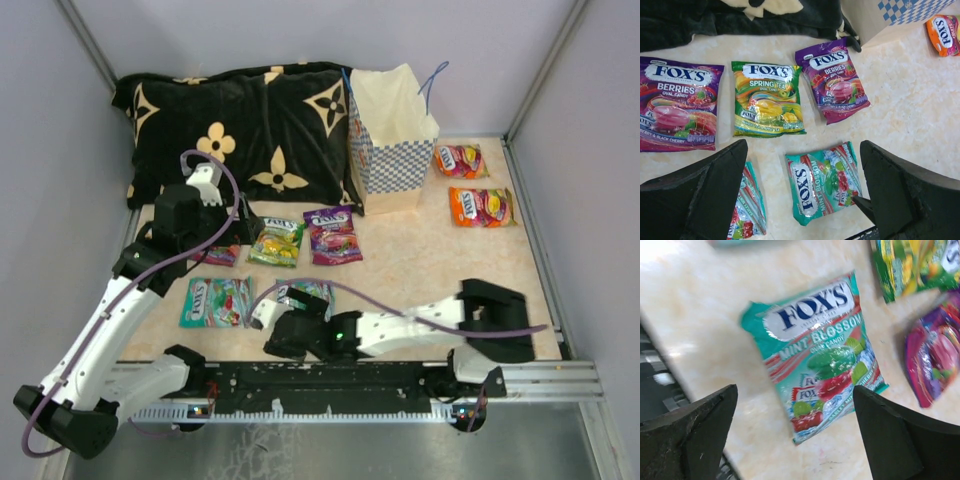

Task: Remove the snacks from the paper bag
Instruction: Adjust the snack at the center of the board.

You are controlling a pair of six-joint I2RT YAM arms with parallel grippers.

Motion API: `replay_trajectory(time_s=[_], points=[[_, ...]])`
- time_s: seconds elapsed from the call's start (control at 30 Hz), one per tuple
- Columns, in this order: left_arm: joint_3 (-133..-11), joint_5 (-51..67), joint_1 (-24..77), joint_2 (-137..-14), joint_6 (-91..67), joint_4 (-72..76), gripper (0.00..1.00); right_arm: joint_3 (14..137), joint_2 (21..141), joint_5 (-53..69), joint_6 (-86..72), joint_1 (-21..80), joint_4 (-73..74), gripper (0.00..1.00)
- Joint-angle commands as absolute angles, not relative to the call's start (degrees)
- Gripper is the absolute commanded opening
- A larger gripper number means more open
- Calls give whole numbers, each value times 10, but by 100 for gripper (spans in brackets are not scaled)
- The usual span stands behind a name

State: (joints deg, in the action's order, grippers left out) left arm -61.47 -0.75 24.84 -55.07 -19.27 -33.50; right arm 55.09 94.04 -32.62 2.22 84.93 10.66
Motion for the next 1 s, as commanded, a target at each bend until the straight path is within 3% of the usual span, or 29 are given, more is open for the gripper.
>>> replay_trajectory(time_s=[0.0,0.07,0.13,0.23,0.37,0.97], points=[[-603,15,242,-553,-184,-339,99,521,761,-93,-8,791,33,99],[-596,14,242,-554,-180,-337,99,481,704,-21,-57,735,-17,99],[-590,14,243,-552,-180,-334,99,461,683,3,-117,682,-30,89],[-583,15,242,-554,-178,-329,99,463,704,-46,-176,653,-2,70],[-576,23,242,-568,-176,-323,99,470,767,-71,-230,652,1,61],[-554,42,241,-592,-165,-308,99,472,959,-61,-315,648,-68,58]])
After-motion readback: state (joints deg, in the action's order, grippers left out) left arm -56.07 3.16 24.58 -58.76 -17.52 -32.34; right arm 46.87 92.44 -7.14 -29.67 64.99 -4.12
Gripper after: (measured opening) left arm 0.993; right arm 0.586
